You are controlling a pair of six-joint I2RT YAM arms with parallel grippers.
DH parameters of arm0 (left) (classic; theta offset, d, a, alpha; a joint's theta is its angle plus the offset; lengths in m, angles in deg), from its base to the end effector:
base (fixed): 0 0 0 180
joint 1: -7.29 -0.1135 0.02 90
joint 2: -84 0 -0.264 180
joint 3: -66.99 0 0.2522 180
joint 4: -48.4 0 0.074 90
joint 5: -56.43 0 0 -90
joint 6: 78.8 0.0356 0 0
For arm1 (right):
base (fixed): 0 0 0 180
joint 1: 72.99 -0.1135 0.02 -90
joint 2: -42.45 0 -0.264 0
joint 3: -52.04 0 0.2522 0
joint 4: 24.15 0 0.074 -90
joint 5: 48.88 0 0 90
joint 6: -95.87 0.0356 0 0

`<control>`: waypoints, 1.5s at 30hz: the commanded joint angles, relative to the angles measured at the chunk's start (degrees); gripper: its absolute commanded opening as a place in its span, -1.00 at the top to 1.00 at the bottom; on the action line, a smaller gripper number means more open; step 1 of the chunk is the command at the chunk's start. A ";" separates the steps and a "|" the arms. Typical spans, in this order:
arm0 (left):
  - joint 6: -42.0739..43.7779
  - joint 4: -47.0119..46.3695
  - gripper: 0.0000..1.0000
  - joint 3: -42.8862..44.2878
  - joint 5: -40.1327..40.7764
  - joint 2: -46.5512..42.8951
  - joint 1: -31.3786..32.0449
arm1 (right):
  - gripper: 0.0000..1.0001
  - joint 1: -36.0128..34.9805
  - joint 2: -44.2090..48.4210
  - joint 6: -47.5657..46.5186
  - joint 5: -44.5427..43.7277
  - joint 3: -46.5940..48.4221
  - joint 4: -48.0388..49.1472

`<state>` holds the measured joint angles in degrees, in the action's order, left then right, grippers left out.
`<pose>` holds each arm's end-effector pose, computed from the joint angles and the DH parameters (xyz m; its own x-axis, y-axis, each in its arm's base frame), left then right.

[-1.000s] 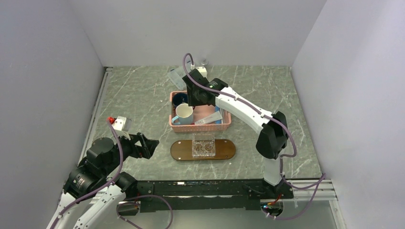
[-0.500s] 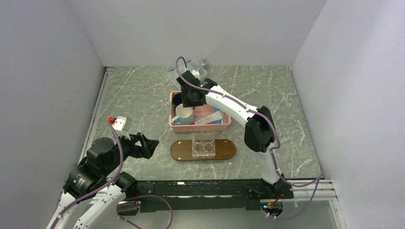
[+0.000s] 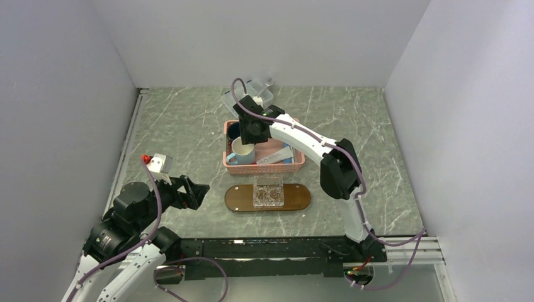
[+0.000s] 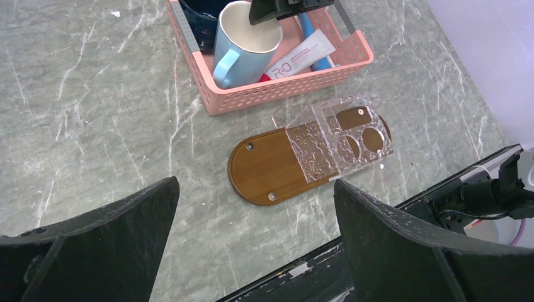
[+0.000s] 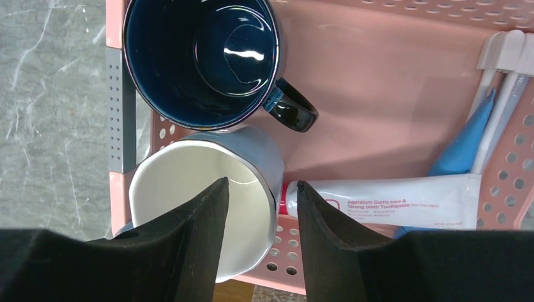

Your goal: Prepare toiletry sets of a toothbrush and toothpaste on the tray

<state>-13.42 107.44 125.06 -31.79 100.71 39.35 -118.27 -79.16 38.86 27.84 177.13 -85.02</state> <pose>0.0522 -0.0314 0.3228 -0.4446 -0.2129 -0.8701 0.3523 0.8515 -0.3883 0.3356 0.3273 0.2621 -0.8263 -0.0813 -0.5574 -0.1843 0.9741 0.1311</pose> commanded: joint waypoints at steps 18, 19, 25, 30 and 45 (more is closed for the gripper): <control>0.72 -2.04 -0.98 0.22 -0.05 -0.90 -0.31 | 1.00 0.72 -2.95 -0.29 1.75 2.46 -0.72; 0.60 -1.93 -0.98 0.33 -0.03 -1.04 -0.30 | 1.00 0.71 -2.80 -0.37 1.70 2.60 -0.87; 0.55 -1.81 -0.98 0.31 0.15 -1.28 -0.27 | 1.00 0.80 -0.19 -0.59 0.74 2.45 -0.38; 0.54 -1.67 -0.98 0.35 0.24 -0.83 -0.30 | 1.00 0.85 2.45 -1.15 -0.77 2.60 -0.25; 0.20 -1.38 -0.98 0.44 0.56 -0.75 -0.26 | 1.00 2.62 9.79 -1.90 -4.22 4.20 -2.36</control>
<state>-13.45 107.44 125.06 -31.77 99.94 39.35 -116.61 -76.40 37.33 25.98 177.96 -88.54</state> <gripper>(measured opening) 0.992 0.171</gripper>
